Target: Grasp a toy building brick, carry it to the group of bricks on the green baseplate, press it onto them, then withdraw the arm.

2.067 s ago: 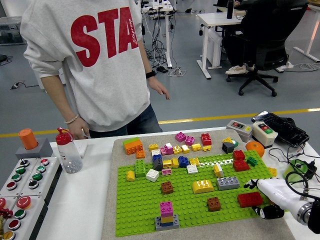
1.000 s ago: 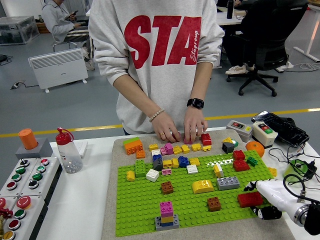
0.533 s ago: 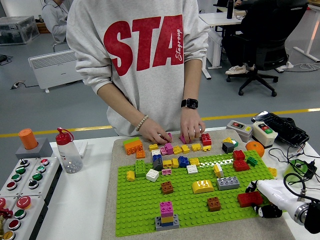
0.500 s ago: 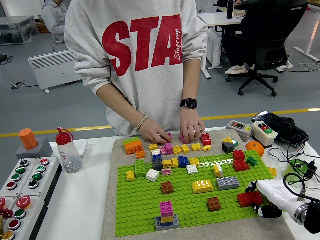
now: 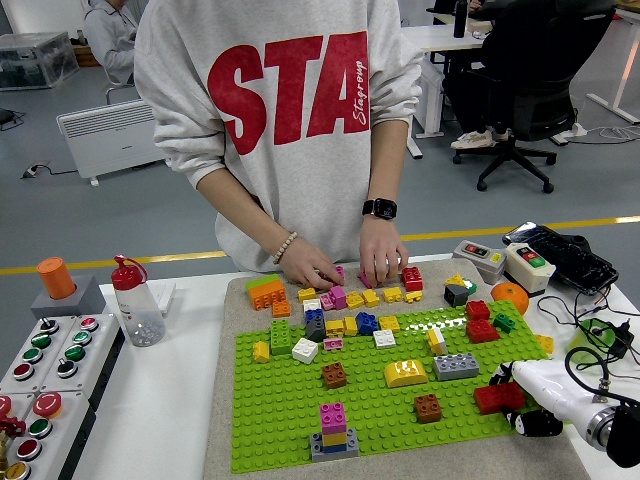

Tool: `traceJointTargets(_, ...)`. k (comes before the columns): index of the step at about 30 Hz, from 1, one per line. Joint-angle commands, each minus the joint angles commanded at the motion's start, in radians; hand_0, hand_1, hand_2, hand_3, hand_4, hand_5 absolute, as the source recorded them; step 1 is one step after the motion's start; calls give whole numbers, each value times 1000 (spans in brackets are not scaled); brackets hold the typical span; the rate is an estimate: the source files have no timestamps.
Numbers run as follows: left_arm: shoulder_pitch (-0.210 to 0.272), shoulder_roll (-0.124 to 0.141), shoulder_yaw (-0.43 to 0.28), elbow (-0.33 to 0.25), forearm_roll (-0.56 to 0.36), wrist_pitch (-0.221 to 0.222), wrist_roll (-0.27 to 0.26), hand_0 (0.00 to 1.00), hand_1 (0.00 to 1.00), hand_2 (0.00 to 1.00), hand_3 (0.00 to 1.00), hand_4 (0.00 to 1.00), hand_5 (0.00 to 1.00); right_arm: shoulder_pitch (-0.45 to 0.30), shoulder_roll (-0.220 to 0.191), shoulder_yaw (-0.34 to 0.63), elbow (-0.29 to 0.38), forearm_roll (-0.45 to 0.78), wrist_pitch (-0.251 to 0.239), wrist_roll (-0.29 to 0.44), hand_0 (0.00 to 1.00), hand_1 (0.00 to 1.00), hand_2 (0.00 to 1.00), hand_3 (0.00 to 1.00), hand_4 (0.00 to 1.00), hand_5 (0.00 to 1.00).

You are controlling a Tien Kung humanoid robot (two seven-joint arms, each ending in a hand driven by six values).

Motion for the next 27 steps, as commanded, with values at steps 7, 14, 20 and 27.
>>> traceJointTargets(7, 0, 0, 1, 0, -1, 0, 0, 656, 685, 674, 579, 286, 998, -4, -3, 2, 6, 0, -24, 13, 588, 672, 671, 584, 504, 119)
traceJointTargets(14, -1, 0, 2, 0, -1, 0, 0, 656, 686, 673, 579, 286, 998, -14, -7, 24, 52, 3, -45, 17, 550, 638, 649, 566, 480, 128)
traceJointTargets(20, 0, 1, -1, 0, 3, 0, 1, 656, 686, 674, 579, 286, 998, -37, -3, 53, 149, 43, -59, -20, 541, 633, 642, 562, 462, 123)
traceJointTargets(27, 6, 2, -1, 0, 6, 0, 3, 656, 685, 673, 578, 286, 998, -43, 18, 59, 282, 112, -80, -87, 531, 622, 636, 559, 457, 120)
